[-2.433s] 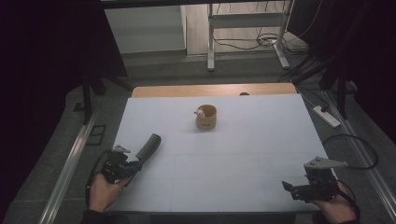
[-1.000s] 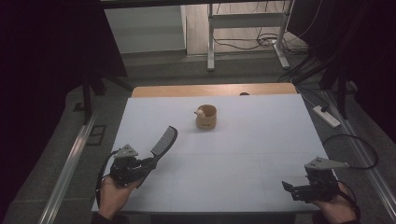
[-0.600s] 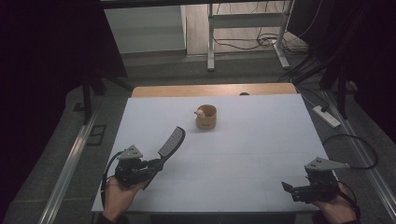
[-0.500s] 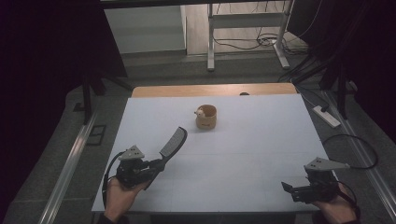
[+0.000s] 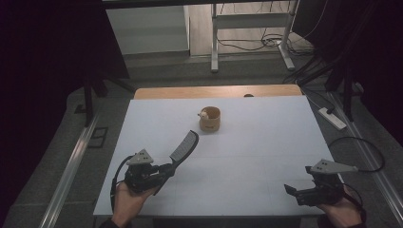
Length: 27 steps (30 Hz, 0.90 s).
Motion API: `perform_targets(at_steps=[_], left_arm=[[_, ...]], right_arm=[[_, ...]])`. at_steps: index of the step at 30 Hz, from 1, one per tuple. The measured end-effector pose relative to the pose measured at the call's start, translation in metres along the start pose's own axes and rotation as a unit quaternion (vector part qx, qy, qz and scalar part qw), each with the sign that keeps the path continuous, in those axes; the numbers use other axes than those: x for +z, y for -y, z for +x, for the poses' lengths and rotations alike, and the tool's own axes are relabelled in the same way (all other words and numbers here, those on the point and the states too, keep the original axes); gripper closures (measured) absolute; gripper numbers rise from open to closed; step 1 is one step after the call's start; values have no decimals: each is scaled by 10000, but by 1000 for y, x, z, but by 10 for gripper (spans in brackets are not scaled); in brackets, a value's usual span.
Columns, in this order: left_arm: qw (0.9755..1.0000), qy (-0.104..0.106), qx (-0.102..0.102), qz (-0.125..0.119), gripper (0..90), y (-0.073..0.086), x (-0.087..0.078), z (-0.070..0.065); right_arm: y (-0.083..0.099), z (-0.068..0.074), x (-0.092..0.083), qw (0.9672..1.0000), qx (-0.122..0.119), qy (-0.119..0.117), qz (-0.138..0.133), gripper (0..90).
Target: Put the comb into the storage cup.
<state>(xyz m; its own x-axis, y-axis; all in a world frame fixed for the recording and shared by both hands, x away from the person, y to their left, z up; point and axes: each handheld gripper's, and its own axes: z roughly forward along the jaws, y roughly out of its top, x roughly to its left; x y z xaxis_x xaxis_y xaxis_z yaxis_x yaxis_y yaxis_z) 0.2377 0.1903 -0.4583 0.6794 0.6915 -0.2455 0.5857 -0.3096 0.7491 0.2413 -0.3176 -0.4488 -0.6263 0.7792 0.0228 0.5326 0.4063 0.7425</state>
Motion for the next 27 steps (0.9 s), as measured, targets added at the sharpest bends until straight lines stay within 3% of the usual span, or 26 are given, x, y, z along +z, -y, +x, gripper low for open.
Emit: perform_targets(at_steps=[10,19,27], left_arm=[[10000,58,79,-14,720,-4,5,-9],[9999,88,87,-8,720,-6,9,-15],[9998,69,176,23,720,-9,15,-22]], right_arm=[[-8,4,-1,9987,-146,-365,-322,0],[-17,10,4,9974,-258,-611,-287,0],[-26,11,7,9955,-146,-865,-354,0]])
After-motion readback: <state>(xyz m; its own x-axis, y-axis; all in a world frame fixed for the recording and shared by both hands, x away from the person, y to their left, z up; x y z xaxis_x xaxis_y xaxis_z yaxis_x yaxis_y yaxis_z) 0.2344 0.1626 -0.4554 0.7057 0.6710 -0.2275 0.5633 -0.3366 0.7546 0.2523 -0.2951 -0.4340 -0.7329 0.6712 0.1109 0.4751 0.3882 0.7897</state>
